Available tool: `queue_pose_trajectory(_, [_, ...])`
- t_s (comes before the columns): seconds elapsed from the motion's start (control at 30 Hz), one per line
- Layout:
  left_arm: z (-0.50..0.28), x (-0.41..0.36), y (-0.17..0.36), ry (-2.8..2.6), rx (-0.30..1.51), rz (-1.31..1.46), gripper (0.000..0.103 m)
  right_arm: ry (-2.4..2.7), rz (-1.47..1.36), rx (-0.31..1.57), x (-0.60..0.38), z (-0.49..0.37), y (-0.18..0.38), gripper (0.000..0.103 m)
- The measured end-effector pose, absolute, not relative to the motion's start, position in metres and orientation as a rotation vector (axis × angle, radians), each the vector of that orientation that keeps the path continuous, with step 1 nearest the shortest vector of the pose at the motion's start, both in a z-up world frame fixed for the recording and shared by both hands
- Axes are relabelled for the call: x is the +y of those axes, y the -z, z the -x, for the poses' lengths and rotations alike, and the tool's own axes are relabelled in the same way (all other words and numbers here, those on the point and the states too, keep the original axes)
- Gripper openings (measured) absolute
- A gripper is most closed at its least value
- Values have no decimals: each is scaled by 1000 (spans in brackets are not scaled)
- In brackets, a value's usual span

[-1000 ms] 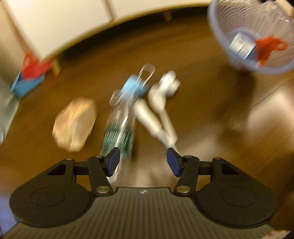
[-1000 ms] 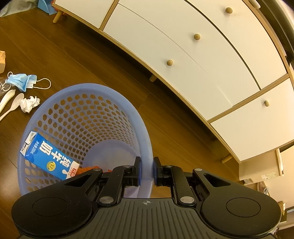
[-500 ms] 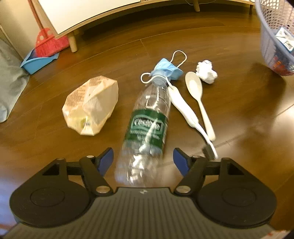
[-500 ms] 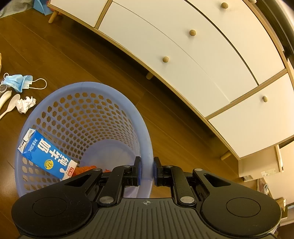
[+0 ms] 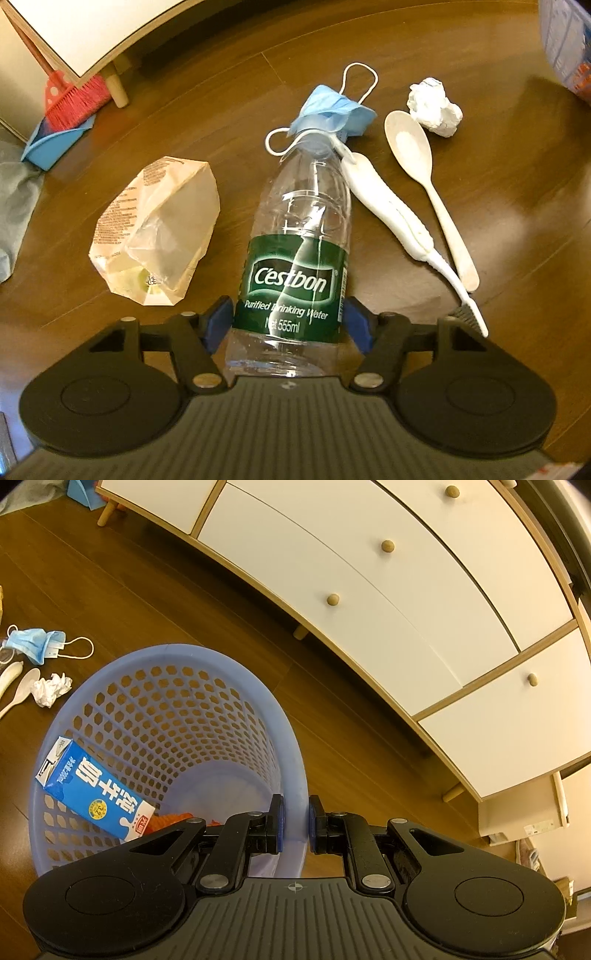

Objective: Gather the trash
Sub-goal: 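Move the left gripper to the Cestbon water bottle and grasp it, then carry the water bottle with the left gripper over the held basket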

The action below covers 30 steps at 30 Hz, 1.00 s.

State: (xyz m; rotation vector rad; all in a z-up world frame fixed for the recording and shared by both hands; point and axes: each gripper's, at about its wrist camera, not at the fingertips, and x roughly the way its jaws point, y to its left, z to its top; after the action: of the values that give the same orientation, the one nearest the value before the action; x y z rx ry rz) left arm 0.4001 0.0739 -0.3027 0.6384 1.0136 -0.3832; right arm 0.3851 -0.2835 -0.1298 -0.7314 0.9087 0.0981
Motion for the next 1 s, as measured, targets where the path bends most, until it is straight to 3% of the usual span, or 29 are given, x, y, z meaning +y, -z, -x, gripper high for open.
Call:
queue_pose_trajectory(0.5, [-332,100,261,464,1001,-577,59,-101,712,902,-285,-385,131,9])
queue_pose_trajectory(1.0, [-310,40,145,604,790,-487,59,-117,693,892,-287,-385,131,9])
